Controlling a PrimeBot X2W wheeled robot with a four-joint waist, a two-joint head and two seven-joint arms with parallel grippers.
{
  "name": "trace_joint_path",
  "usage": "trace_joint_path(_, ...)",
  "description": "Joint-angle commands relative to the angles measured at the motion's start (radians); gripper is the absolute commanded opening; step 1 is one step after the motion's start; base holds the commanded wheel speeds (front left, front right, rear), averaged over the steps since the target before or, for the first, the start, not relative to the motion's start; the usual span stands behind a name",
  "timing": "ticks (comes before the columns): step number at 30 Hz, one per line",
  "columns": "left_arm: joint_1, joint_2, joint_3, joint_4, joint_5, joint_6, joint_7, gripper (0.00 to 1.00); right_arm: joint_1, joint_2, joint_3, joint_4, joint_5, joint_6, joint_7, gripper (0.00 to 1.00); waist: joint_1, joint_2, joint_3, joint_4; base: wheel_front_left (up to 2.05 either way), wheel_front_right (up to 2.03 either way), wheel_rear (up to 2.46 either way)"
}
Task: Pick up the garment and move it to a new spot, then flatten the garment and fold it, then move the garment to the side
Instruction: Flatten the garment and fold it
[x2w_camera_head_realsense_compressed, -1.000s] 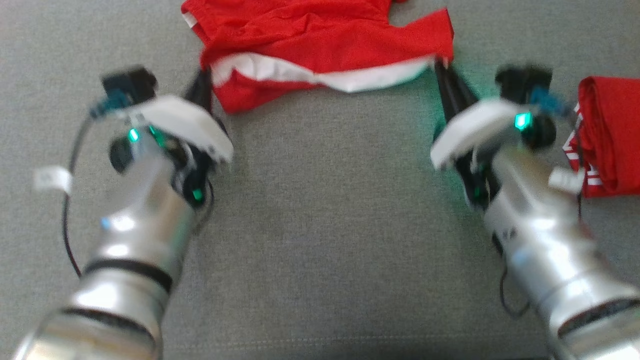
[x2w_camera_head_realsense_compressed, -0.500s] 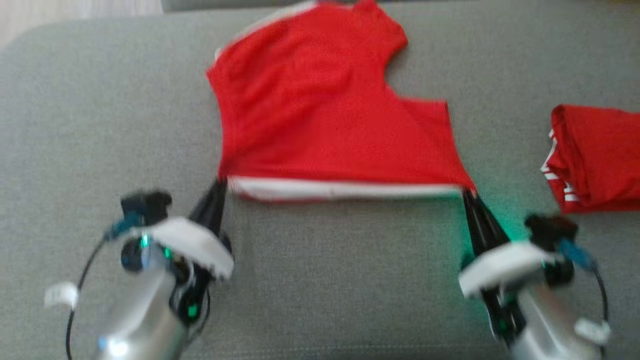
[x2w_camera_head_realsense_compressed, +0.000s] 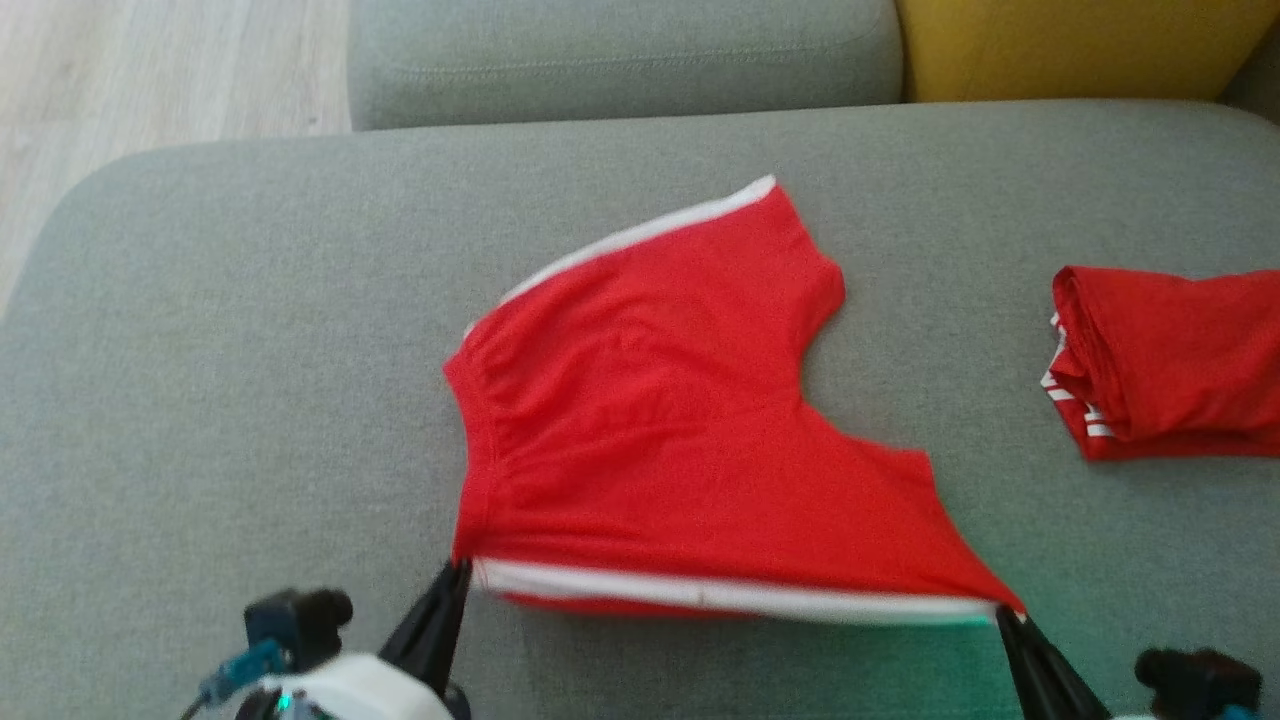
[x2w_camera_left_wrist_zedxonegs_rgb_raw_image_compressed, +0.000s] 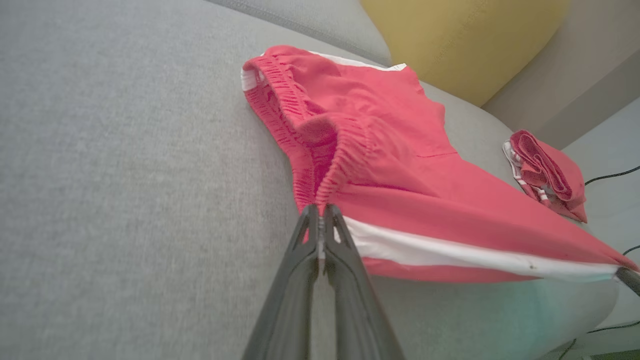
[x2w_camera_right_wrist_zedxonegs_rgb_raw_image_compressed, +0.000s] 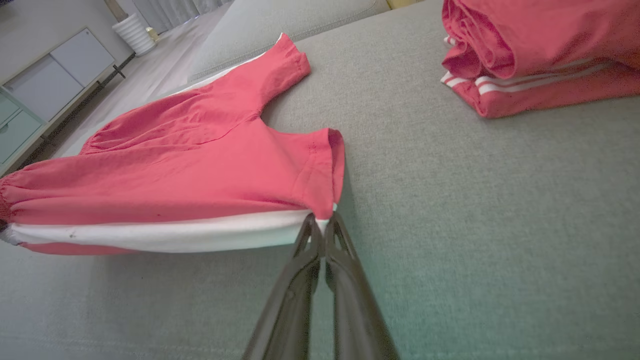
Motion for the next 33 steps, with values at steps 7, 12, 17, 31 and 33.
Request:
trace_joint_path(7,0.044,0.063,0.051,-0.175,-0.015,0.07,0.05,0.0,0.032,-0.008,-0.002,-0.146,0.006,-0.001,0.058,0.0,0.0,-0.0001,-0.004,-0.001,0.0,0.0,0.0)
trace_joint_path(12,0.008,0.061,0.065,-0.195,-0.043,0.061,0.07,0.0,-0.045,-0.008,-0.006,-0.144,-0.01,-0.001,0.075,0.0,0.0,-0.0001,0.022,0.012,0.0,0.0,0.0)
trace_joint_path(17,-0.111,0.042,0.076,-0.142,-0.108,-0.002,0.119,0.0,-0.247,-0.01,-0.002,-0.065,-0.015,-0.001,0.096,0.0,0.0,-0.0001,0.09,0.043,0.0,0.0,0.0)
trace_joint_path(31,-0.578,-0.082,0.121,0.227,-0.252,-0.18,0.186,0.0,-0.941,-0.127,0.128,0.378,0.047,-0.001,0.098,0.0,0.0,-0.0001,0.318,0.135,0.0,0.0,0.0)
trace_joint_path(33,-0.633,-0.1,0.135,0.288,-0.269,-0.197,0.176,0.0,-1.026,-0.131,0.144,0.459,0.054,-0.001,0.073,0.0,0.0,-0.0001,0.339,0.142,0.0,0.0,0.0)
